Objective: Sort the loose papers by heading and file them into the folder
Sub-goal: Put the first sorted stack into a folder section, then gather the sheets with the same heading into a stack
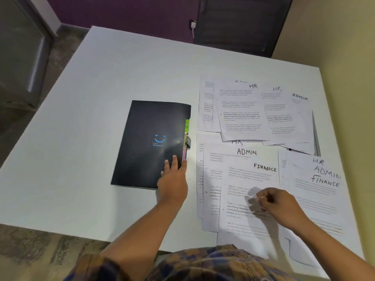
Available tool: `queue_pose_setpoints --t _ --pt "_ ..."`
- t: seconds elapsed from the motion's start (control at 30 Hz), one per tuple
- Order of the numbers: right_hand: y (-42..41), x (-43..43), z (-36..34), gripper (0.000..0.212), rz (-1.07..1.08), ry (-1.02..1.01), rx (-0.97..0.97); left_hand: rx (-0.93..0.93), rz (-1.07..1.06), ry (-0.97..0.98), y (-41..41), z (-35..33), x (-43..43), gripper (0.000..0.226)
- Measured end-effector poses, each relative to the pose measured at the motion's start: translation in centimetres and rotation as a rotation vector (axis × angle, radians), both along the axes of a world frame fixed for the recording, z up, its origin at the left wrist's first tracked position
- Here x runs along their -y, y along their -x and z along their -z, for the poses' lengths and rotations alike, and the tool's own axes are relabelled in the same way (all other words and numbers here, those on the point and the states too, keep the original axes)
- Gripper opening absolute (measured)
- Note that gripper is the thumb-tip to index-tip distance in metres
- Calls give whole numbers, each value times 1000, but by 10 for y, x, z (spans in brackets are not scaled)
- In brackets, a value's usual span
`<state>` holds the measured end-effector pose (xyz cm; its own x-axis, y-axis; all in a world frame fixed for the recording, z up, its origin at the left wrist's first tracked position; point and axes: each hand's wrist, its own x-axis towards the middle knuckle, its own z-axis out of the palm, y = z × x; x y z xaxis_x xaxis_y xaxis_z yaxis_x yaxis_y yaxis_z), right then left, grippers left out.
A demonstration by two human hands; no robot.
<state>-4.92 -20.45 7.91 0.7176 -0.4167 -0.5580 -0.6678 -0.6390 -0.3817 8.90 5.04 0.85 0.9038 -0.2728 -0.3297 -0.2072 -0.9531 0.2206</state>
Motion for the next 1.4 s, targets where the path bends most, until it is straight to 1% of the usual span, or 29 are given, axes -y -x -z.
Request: queue_pose_setpoints --t 0.13,0.37,0.43,0.5,0.57,0.6,0.67,0.73,0.77,0.83,0.9,0.97,1.07,1.17,1.3,1.37,1.4 --pt "26 3 3 11 52 -37 20 -44 -37 13 9 22 0 59" --pt "43 6 14 5 87 -90 41 -31 15 -4 18 32 -7 64" --pt "49 10 17 5 106 -119 50 -22 5 32 22 31 -5 64" --pt "60 17 23 5 123 -151 65 4 -16 114 32 25 -1 54" --pt "71 28 29 5 110 -166 67 33 -32 195 48 16 7 38" --pt "74 35 32 6 93 -163 57 30 -45 232 56 9 13 35" --pt "74 49 34 13 80 -160 46 6 -73 290 68 -1 26 33" --pt "73 65 37 27 88 -161 95 -25 -116 329 76 -9 40 29" --pt "74 74 37 33 101 -161 126 -43 -140 340 82 -11 48 31" --pt "84 90 38 36 167 -150 167 -76 -186 346 95 -14 64 42" --pt "104 110 41 37 256 -121 185 -115 -227 318 108 -13 83 53" --pt "124 132 46 39 334 -66 197 -154 -267 242 116 -11 100 59" --pt "153 165 55 47 464 23 196 -161 -297 132 121 -4 118 70" --pt "174 189 65 59 512 148 138 -144 -329 135 125 3 130 78" --pt "187 207 72 76 535 157 44 -172 -398 245 126 5 144 62" --pt "190 210 74 79 515 165 -6 -220 -448 291 123 6 147 52" --pt "191 212 76 78 505 176 -21 -237 -460 283 122 6 147 45"
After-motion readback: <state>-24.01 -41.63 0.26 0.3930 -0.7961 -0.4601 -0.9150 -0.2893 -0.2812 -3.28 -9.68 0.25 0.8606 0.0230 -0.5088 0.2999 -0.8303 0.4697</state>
